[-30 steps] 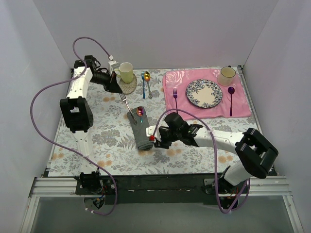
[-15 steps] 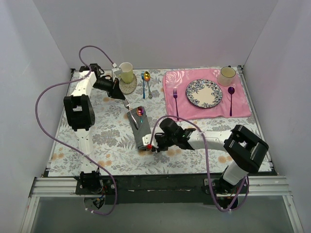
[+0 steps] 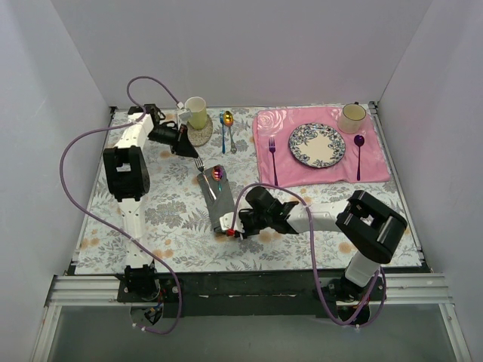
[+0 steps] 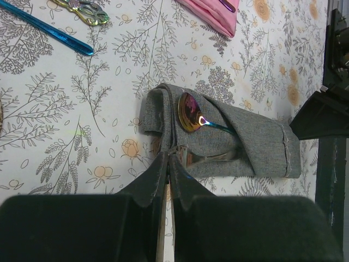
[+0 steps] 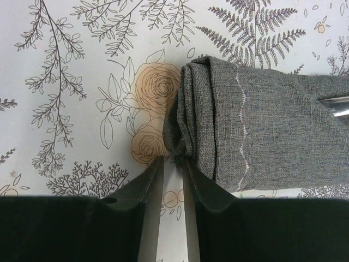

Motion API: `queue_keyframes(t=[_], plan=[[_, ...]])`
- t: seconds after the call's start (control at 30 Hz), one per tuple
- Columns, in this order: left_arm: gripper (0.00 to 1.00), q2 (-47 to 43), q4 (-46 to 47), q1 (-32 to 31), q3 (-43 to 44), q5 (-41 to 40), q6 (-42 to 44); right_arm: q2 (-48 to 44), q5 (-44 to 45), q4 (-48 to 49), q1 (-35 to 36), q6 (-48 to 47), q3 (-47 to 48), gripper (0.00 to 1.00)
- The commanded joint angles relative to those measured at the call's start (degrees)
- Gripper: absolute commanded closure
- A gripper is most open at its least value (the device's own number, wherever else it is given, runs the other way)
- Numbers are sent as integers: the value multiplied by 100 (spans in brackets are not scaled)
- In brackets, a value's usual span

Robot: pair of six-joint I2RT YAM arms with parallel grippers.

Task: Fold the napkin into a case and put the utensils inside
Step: Insert the fork into the folded napkin.

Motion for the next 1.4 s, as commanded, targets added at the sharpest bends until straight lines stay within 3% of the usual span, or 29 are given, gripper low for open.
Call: queue_keyframes(t=[0.0,0.77,1.37], plan=[[100,108,-239,-88,-12,344,31,-27,135,255,22,-262,-142,72],[100,117,-73,-88,41,265,-321,-721,-278,79,224,-562,-582,73],[100,161,-240,-88,50,458,-426,131,566,642,426,-307,-239,73]])
